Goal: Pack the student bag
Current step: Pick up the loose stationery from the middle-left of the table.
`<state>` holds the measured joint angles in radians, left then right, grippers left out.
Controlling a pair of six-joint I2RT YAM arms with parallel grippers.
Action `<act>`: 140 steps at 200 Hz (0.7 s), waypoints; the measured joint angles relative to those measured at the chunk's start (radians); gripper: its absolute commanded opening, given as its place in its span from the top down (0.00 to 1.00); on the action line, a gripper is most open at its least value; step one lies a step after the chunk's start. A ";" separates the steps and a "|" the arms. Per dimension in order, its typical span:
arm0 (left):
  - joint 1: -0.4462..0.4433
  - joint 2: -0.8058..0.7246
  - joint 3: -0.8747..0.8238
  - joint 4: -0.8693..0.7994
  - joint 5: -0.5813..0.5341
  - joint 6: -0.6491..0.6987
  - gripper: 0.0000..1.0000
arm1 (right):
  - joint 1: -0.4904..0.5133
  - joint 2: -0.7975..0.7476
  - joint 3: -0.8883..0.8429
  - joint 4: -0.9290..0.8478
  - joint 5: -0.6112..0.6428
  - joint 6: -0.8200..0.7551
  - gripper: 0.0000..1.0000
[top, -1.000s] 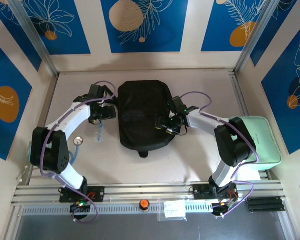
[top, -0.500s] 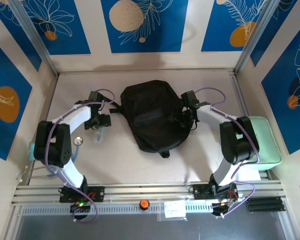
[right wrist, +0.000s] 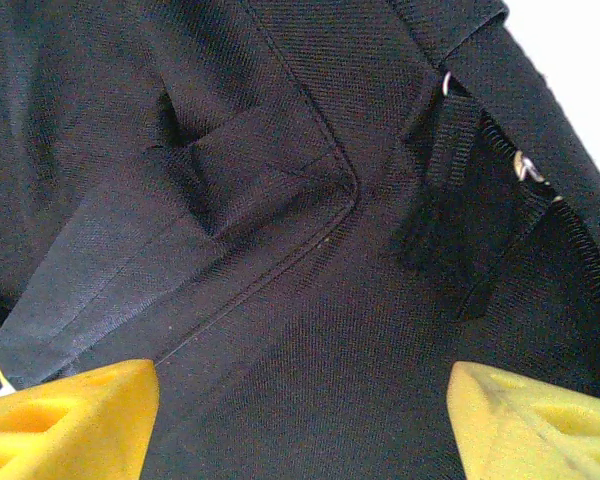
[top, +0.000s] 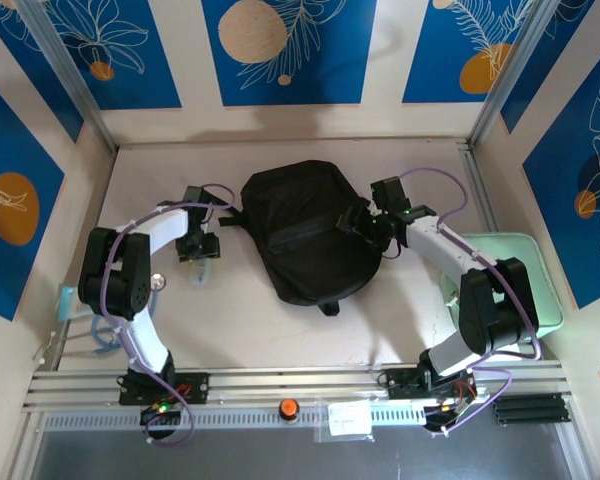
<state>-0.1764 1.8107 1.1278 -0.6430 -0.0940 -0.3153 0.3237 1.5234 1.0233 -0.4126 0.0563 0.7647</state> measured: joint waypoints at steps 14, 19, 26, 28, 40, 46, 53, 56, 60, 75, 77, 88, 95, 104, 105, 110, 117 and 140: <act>0.006 0.000 0.001 0.000 0.001 -0.003 0.57 | 0.005 0.000 0.000 0.000 0.000 0.003 0.25; 0.009 0.000 0.001 0.000 0.001 -0.003 0.58 | 0.008 0.000 0.000 0.000 0.000 0.003 0.25; 0.011 -0.001 0.001 0.000 0.001 -0.005 0.61 | 0.011 0.000 -0.001 0.000 0.000 0.003 0.25; 0.013 -0.002 0.001 0.001 0.001 -0.007 0.61 | 0.011 0.000 -0.001 0.001 0.000 0.003 0.25; 0.016 -0.006 0.001 0.002 0.001 -0.007 0.64 | 0.019 -0.001 -0.006 0.011 -0.004 0.002 0.25; 0.016 -0.009 0.001 0.001 0.001 -0.008 0.64 | 0.024 -0.002 -0.013 0.023 -0.005 0.002 0.25; 0.017 -0.017 0.001 0.000 0.005 -0.012 0.65 | 0.030 -0.004 -0.024 0.041 -0.009 0.000 0.25; 0.017 -0.023 0.001 0.000 0.007 -0.014 0.65 | 0.034 -0.005 -0.029 0.050 -0.011 -0.002 0.25; 0.018 -0.030 0.001 0.000 0.011 -0.016 0.65 | 0.039 -0.007 -0.037 0.061 -0.011 -0.003 0.25; 0.018 -0.073 0.001 0.000 0.036 -0.026 0.65 | 0.071 -0.010 -0.064 0.106 -0.021 -0.012 0.25; 0.018 -0.079 0.001 0.001 0.040 -0.028 0.65 | 0.077 -0.010 -0.066 0.112 -0.023 -0.014 0.25; 0.018 -0.122 0.001 0.006 0.077 -0.046 0.66 | 0.111 -0.010 -0.079 0.142 -0.028 -0.024 0.25; 0.018 -0.153 0.001 0.018 0.110 -0.064 0.66 | 0.137 -0.010 -0.082 0.161 -0.031 -0.029 0.25; 0.018 -0.193 0.000 0.040 0.156 -0.094 0.66 | 0.175 -0.008 -0.083 0.192 -0.037 -0.035 0.25; 0.018 -0.199 -0.001 0.045 0.164 -0.101 0.66 | 0.178 -0.008 -0.083 0.195 -0.037 -0.035 0.25; 0.018 -0.216 -0.002 0.061 0.187 -0.115 0.66 | 0.197 -0.007 -0.083 0.214 -0.039 -0.037 0.25; 0.017 -0.245 -0.006 0.093 0.230 -0.150 0.66 | 0.227 -0.003 -0.083 0.243 -0.042 -0.041 0.25; 0.011 -0.305 -0.032 0.217 0.356 -0.288 0.66 | 0.313 0.027 -0.080 0.331 -0.050 -0.052 0.25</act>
<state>-0.1654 1.5055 1.0958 -0.4259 0.2615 -0.6029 0.6365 1.5505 0.9432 -0.0818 0.0067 0.7128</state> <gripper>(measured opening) 0.379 0.752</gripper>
